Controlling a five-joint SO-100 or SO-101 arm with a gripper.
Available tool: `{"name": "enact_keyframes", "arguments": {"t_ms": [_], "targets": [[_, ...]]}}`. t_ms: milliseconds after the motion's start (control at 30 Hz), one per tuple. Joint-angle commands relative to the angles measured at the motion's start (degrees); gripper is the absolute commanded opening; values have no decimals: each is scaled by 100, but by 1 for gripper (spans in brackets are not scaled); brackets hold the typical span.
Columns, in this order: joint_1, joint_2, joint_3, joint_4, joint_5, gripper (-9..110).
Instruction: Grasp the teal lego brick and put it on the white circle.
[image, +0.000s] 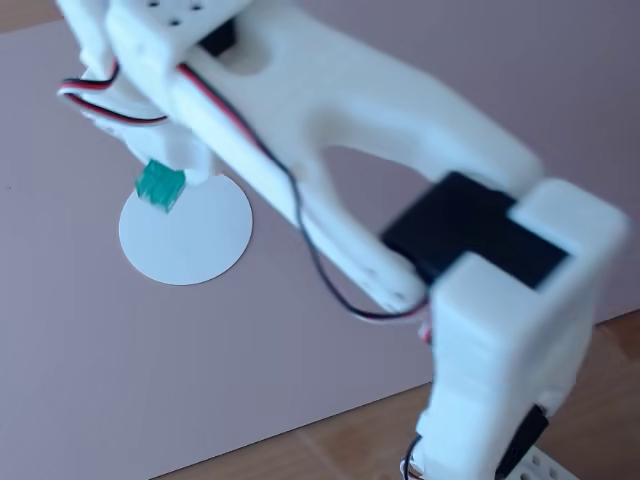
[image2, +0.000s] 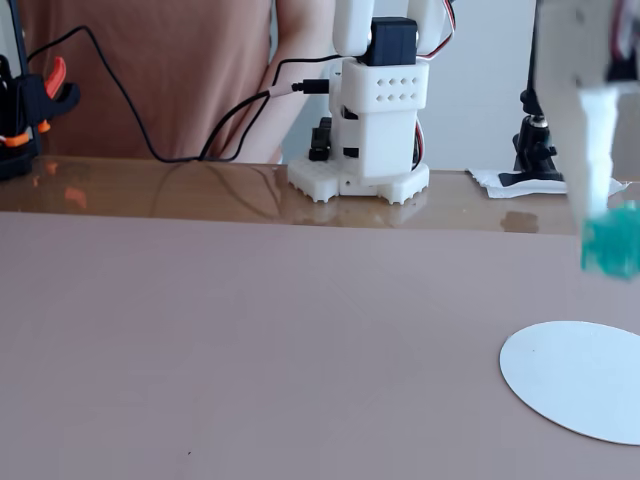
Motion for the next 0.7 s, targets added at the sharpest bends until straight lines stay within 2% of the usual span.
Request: {"name": "enact_keyframes", "arguments": {"t_ms": [0,467,667], "targets": [[-123,-765,-703,229,-53,0],[-185,-2329,-1670,659,-141,0],[-193,-1758,-1644,800,-97,14]]}}
